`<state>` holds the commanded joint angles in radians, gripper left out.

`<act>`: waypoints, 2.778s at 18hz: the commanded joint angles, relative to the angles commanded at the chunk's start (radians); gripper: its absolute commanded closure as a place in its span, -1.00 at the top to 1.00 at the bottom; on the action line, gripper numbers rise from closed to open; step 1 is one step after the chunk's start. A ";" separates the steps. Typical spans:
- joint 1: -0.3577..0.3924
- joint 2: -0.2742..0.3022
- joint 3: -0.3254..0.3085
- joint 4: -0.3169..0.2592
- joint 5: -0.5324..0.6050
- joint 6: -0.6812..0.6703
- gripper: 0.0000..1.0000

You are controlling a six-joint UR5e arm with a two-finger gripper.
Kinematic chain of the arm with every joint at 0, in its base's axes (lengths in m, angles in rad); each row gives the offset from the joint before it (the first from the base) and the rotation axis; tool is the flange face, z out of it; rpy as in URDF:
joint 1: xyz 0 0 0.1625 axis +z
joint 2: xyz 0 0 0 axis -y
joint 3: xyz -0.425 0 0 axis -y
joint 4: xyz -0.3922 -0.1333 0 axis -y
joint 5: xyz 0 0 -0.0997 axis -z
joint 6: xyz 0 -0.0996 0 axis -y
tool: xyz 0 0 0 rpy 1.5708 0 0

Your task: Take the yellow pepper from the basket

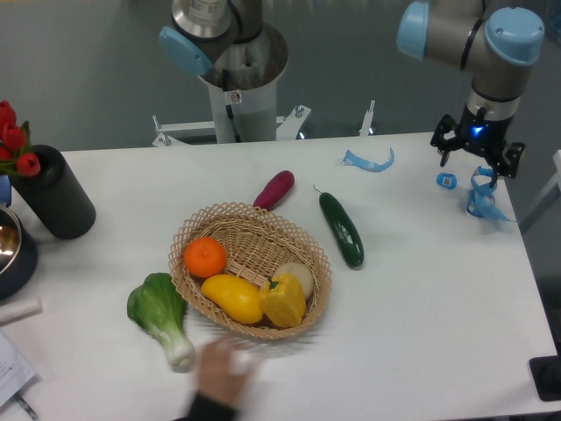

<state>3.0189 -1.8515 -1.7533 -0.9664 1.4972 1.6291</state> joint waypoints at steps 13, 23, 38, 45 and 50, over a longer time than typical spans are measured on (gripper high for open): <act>-0.018 0.006 -0.029 0.006 -0.009 -0.011 1.00; -0.219 0.025 -0.077 0.034 -0.011 -0.054 1.00; -0.460 -0.024 -0.066 0.120 -0.006 0.095 1.00; -0.577 -0.078 -0.052 0.214 -0.009 0.089 0.99; -0.595 -0.092 -0.057 0.244 -0.011 0.083 0.98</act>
<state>2.4237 -1.9435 -1.8102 -0.7225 1.4864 1.7120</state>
